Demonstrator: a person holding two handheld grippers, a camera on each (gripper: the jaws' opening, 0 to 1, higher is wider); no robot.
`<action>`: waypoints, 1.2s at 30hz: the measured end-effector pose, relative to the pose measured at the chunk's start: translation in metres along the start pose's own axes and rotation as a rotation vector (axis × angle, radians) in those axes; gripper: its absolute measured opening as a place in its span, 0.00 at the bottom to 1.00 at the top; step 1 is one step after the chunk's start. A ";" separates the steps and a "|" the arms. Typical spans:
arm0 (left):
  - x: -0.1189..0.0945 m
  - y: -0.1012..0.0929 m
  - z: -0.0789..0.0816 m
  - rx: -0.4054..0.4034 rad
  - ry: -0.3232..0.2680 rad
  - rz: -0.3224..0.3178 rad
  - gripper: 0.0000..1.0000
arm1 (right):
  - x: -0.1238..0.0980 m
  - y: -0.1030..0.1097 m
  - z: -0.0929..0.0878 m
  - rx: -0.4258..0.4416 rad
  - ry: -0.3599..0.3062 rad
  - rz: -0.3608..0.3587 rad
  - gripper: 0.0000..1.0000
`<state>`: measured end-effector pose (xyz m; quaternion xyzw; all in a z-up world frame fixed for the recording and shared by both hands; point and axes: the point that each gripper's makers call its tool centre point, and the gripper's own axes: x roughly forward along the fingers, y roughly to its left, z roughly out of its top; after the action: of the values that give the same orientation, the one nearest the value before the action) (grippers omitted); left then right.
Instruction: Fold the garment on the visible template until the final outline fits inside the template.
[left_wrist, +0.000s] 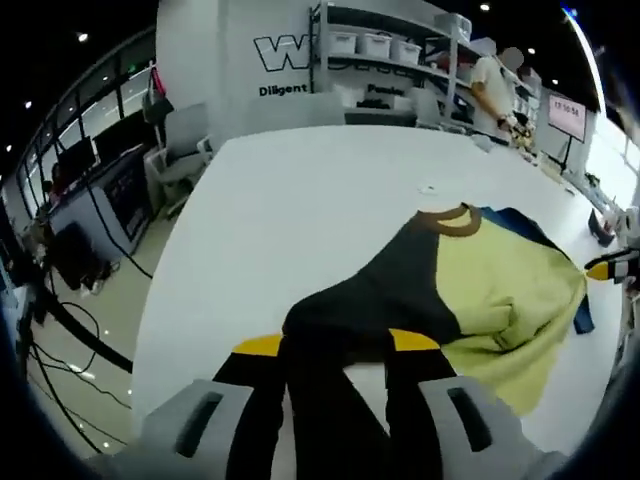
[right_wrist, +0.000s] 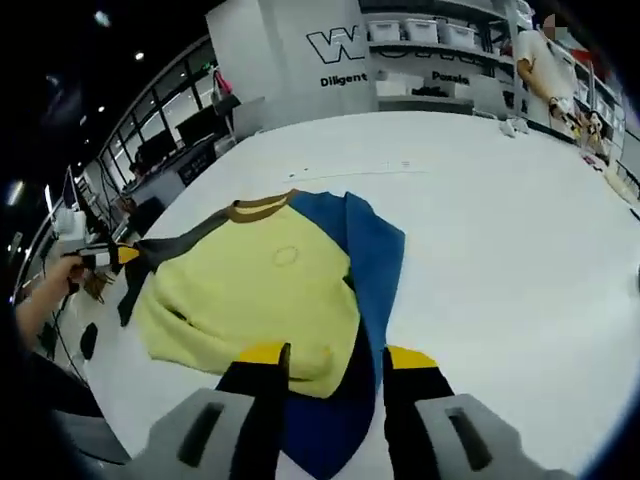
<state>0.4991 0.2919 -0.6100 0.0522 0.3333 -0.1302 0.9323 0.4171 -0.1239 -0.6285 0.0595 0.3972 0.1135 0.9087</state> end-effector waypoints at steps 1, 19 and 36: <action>-0.001 -0.004 -0.001 -0.003 -0.003 -0.002 0.42 | 0.000 0.002 -0.001 0.001 -0.001 0.002 0.39; -0.021 -0.058 -0.038 -0.009 0.015 -0.110 0.42 | 0.010 0.035 -0.030 0.019 0.032 0.072 0.49; -0.010 -0.074 -0.080 -0.023 0.157 -0.147 0.22 | 0.029 0.033 -0.036 -0.038 -0.042 0.066 0.11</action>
<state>0.4229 0.2380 -0.6659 0.0270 0.4098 -0.1900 0.8918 0.4040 -0.0839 -0.6669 0.0577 0.3737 0.1495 0.9136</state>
